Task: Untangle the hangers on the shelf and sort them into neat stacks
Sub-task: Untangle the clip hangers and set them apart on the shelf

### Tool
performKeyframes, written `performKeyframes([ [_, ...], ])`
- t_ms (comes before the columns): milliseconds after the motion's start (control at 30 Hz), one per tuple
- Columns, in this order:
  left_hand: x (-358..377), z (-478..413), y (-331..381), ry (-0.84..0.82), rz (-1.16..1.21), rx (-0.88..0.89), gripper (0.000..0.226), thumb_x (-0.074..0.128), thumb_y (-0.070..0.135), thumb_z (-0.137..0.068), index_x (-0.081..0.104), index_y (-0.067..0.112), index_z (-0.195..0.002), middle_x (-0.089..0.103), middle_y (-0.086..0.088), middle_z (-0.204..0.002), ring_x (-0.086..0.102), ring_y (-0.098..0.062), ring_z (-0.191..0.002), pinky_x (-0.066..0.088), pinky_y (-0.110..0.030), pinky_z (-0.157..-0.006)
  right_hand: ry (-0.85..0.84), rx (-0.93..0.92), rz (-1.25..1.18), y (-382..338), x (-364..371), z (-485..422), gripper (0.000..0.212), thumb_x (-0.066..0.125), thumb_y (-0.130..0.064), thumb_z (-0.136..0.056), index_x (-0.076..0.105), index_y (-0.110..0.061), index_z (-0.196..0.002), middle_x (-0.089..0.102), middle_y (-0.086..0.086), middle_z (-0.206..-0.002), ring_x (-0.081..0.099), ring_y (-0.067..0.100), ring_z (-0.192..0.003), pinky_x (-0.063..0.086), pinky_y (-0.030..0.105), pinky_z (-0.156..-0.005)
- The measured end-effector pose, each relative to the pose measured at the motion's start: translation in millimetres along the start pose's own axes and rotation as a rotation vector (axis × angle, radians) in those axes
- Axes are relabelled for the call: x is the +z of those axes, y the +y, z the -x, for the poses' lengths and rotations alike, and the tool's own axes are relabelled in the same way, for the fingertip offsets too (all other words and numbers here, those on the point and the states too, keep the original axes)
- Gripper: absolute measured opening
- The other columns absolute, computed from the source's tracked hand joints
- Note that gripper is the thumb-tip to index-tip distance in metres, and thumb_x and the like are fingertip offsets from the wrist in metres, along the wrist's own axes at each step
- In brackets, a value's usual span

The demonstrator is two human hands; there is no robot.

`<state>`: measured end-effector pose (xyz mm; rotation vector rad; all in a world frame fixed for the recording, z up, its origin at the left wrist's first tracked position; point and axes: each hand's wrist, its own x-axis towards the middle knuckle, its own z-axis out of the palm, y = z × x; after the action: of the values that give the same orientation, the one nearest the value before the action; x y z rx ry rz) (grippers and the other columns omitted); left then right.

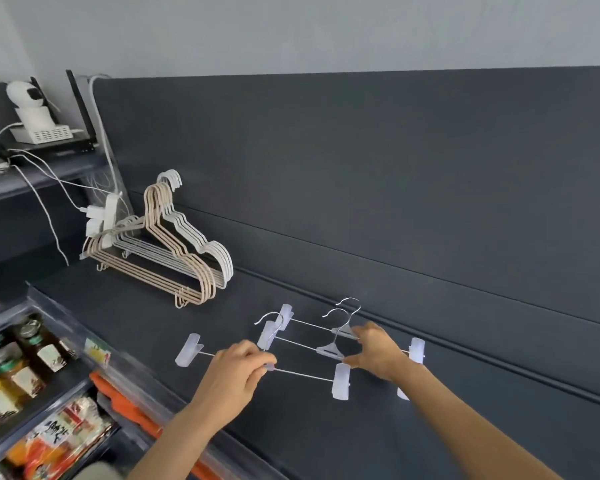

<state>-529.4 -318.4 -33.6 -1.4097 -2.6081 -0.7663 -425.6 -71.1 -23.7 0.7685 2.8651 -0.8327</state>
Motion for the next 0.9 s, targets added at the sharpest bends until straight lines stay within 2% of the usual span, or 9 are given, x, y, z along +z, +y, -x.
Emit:
performKeyframes([
  [167,8.0,-13.9,-20.7,-0.042,-0.019,0.024,0.018,0.053,0.023,-0.083,0.057,0.039,-0.091,0.058,0.010,-0.084,0.052,-0.003,-0.073,0.037,-0.020,-0.073,-0.035,-0.032,0.001,-16.3,16.2,-28.3,0.058,0.073,-0.034,-0.073,0.051,-0.007,-0.119,0.042,0.006,-0.108,0.045,0.023,-0.110,0.040,0.028,-0.091],
  [267,12.4,-19.9,-30.0,-0.072,-0.003,0.058,0.017,0.056,0.022,-0.087,0.060,0.038,-0.093,0.057,0.010,-0.087,0.055,-0.006,-0.076,0.035,-0.020,-0.077,-0.013,-0.040,0.018,-25.2,23.9,-38.9,0.067,0.072,-0.034,-0.074,0.045,-0.009,-0.129,0.045,0.009,-0.121,0.043,0.023,-0.119,0.039,0.029,-0.097],
  [400,15.4,-29.9,-38.4,-0.086,0.026,0.105,0.015,0.057,0.023,-0.088,0.061,0.037,-0.092,0.054,0.010,-0.085,0.042,0.001,-0.073,0.033,-0.019,-0.076,0.014,-0.011,0.043,-34.8,29.0,-41.4,0.064,0.067,-0.042,-0.077,0.047,-0.009,-0.127,0.047,0.009,-0.125,0.043,0.024,-0.121,0.039,0.034,-0.101],
  [567,21.3,-39.1,-30.4,-0.152,0.074,0.172,0.016,0.054,0.024,-0.090,0.065,0.030,-0.100,0.056,0.004,-0.089,0.051,-0.010,-0.083,0.035,-0.022,-0.078,0.235,-0.009,-0.059,-40.4,7.9,-11.4,0.046,0.055,-0.035,-0.088,0.055,0.005,-0.112,0.054,0.015,-0.118,0.048,0.028,-0.114,0.040,0.038,-0.097],
  [633,25.9,-41.9,-24.9,-0.206,0.078,0.185,0.020,0.052,0.025,-0.092,0.065,0.029,-0.105,0.057,0.003,-0.094,0.052,-0.014,-0.091,0.037,-0.025,-0.083,0.266,-0.064,-0.103,-39.9,8.8,14.0,0.033,0.053,-0.028,-0.090,0.061,0.000,-0.105,0.057,0.010,-0.107,0.051,0.024,-0.106,0.042,0.032,-0.092],
  [733,33.5,-45.6,-16.1,-0.266,0.076,0.187,0.023,0.048,0.026,-0.094,0.064,0.029,-0.110,0.050,0.008,-0.095,0.050,-0.013,-0.100,0.037,-0.026,-0.086,0.220,-0.142,-0.065,-33.3,24.8,49.5,0.014,0.054,-0.031,-0.088,0.064,-0.022,-0.085,0.052,-0.004,-0.090,0.049,0.016,-0.092,0.042,0.029,-0.085],
  [800,38.3,-46.4,-11.2,-0.303,0.088,0.199,0.024,0.047,0.026,-0.094,0.064,0.028,-0.111,0.048,0.008,-0.096,0.050,-0.012,-0.103,0.040,-0.026,-0.086,0.230,-0.103,0.070,-26.7,40.9,61.8,0.020,0.056,-0.032,-0.086,0.066,-0.020,-0.099,0.057,-0.003,-0.096,0.052,0.018,-0.097,0.043,0.031,-0.087],
  [833,40.5,-45.9,-9.0,-0.324,0.092,0.203,0.024,0.047,0.026,-0.094,0.063,0.028,-0.112,0.050,0.006,-0.098,0.050,-0.012,-0.104,0.042,-0.027,-0.086,0.270,-0.082,0.116,-23.4,49.1,65.3,0.021,0.058,-0.030,-0.082,0.067,-0.019,-0.099,0.061,-0.002,-0.094,0.057,0.019,-0.093,0.046,0.032,-0.082],
  [900,44.0,-44.4,-6.0,-0.351,0.110,0.207,0.025,0.046,0.026,-0.095,0.063,0.026,-0.114,0.053,0.004,-0.103,0.049,-0.011,-0.104,0.042,-0.026,-0.084,0.348,-0.078,0.188,-15.0,64.6,67.8,0.012,0.066,-0.023,-0.065,0.070,-0.024,-0.076,0.062,-0.007,-0.074,0.062,0.017,-0.068,0.045,0.023,-0.060],
])
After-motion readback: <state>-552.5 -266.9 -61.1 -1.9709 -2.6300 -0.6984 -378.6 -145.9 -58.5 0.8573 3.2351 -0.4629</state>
